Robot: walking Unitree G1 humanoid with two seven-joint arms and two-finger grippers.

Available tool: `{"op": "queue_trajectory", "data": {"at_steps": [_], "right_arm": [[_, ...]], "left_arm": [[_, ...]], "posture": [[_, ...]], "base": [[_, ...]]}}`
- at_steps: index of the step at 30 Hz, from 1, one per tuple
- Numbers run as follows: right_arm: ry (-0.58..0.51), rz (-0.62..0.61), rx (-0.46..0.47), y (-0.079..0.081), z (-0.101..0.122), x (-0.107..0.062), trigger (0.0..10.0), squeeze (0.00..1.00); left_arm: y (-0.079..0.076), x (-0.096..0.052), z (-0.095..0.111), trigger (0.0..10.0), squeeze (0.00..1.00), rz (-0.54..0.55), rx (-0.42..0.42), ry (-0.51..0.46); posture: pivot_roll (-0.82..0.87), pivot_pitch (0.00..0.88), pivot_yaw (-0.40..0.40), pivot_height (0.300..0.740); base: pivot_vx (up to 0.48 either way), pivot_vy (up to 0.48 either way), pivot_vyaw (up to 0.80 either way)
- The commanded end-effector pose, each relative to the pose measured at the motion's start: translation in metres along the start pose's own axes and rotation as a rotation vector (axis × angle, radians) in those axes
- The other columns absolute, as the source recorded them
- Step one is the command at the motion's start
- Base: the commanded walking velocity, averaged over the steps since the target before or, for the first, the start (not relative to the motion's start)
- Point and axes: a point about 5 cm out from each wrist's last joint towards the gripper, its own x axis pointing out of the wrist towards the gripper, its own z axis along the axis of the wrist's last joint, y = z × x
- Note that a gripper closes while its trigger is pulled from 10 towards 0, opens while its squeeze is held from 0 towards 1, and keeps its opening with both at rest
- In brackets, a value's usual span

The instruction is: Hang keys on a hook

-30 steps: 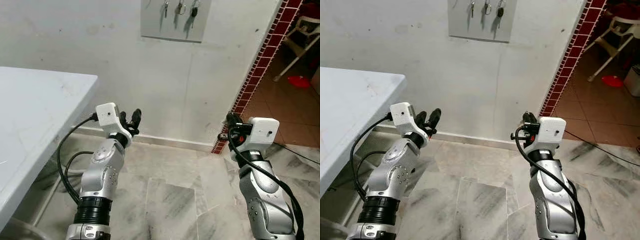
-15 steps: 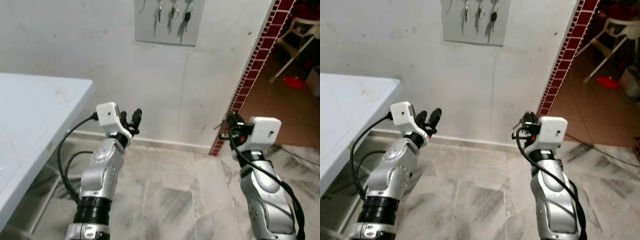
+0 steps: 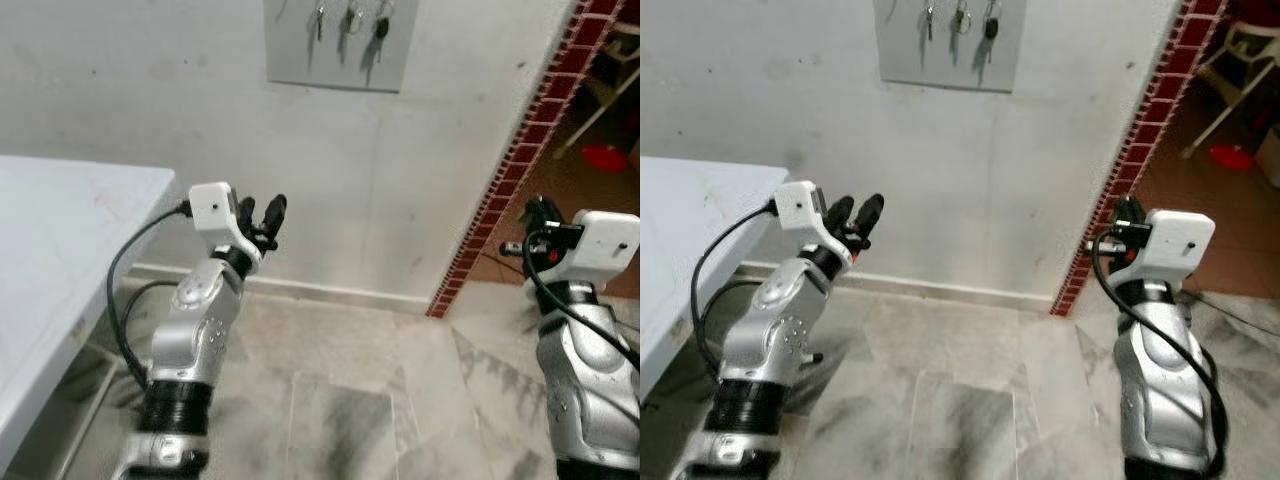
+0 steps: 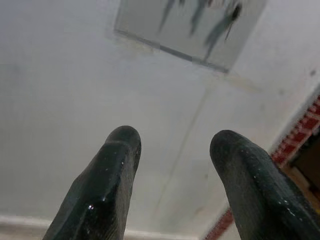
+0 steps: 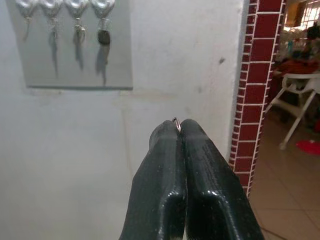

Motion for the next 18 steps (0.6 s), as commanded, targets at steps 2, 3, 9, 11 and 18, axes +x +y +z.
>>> {"op": "queue_trajectory", "data": {"at_steps": [2, 3, 9, 11, 18], "right_arm": [[-0.015, -0.007, 0.002, -0.0018, 0.0027, -0.0004, 10.0, 0.0], [-0.014, -0.004, 0.006, -0.0003, 0.0021, 0.0, 10.0, 0.0], [-0.014, 0.005, 0.013, 0.0029, 0.0023, 0.0008, 10.0, 0.0], [-0.016, 0.006, 0.012, 0.0028, 0.0024, 0.0013, 10.0, 0.0], [-0.016, 0.011, 0.013, 0.0037, 0.0023, 0.0014, 10.0, 0.0]], "left_arm": [[-0.0065, 0.0018, -0.0002, 10.0, 0.0, -0.013, -0.007, -0.002], [-0.0066, 0.002, -0.0005, 10.0, 0.0, -0.012, -0.008, -0.002], [-0.0058, 0.0016, -0.0006, 10.0, 0.0, -0.007, -0.013, -0.001], [-0.0051, 0.0014, -0.0006, 10.0, 0.0, -0.003, -0.015, -0.002], [-0.0042, 0.0009, -0.0012, 10.0, 0.0, 0.004, -0.017, -0.004]], "posture": [[0.01, 0.105, 0.013, 0.74], [0.01, 0.105, 0.013, 0.74], [0.02, 0.107, 0.007, 0.74], [0.02, 0.108, 0.006, 0.74], [0.02, 0.109, 0.003, 0.74]], "base": [[0.454, 0.0, 0.0], [0.454, 0.0, 0.0], [0.454, 0.0, 0.0], [0.454, 0.0, 0.0], [0.456, 0.0, 0.0]]}}
